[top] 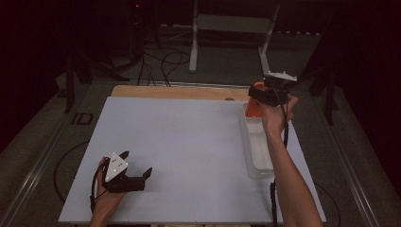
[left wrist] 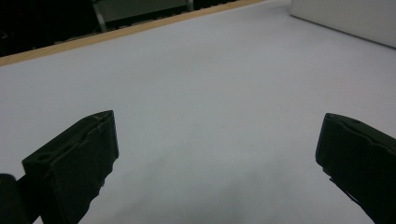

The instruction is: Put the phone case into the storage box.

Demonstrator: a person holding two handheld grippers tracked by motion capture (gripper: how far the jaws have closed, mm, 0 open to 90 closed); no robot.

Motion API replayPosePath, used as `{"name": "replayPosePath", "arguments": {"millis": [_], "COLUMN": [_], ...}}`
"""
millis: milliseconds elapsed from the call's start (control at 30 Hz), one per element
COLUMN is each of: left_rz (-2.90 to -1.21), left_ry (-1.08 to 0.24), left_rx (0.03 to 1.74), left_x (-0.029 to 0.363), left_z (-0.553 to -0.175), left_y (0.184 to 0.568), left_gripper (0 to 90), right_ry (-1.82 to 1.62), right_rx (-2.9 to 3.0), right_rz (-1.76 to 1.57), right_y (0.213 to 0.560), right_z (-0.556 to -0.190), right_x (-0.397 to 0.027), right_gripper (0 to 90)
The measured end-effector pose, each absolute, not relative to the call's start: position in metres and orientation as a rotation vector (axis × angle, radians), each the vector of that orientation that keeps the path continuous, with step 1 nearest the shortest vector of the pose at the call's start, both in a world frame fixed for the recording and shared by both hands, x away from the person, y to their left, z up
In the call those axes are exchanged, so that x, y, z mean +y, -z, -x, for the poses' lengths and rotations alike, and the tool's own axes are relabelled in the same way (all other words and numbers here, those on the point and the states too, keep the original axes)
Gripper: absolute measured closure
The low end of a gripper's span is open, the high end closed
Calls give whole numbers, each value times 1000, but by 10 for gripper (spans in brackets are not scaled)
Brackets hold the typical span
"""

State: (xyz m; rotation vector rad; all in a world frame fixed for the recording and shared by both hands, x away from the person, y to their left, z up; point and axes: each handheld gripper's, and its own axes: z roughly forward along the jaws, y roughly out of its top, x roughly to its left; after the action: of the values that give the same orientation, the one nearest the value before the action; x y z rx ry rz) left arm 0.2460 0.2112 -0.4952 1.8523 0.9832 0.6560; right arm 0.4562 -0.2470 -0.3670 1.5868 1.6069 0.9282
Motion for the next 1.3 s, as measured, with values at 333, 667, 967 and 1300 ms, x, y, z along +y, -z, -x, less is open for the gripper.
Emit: {"name": "replayPosePath", "arguments": {"millis": [333,667,967,1300], "left_rz": [-1853,-1856,-1856,-1852], "left_ry": [-654,-655,-655,-655], "left_rx": [983,982,982,983], "left_x": [211,211,211,211], "left_z": [-246,-246,-246,-246], "left_y": [495,496,496,495], "left_gripper": [0,0,0,0], "right_ry": [-915,-909,-904,-900], "right_rx": [1606,1611,1619,1629], "right_rz": [-1600,-1612,-1615,-1613], "right_y": [374,380,384,389], "right_z": [-457,-458,-460,-460], "right_x": [-249,-251,-249,-247], "right_gripper": [163,163,163,162]}}
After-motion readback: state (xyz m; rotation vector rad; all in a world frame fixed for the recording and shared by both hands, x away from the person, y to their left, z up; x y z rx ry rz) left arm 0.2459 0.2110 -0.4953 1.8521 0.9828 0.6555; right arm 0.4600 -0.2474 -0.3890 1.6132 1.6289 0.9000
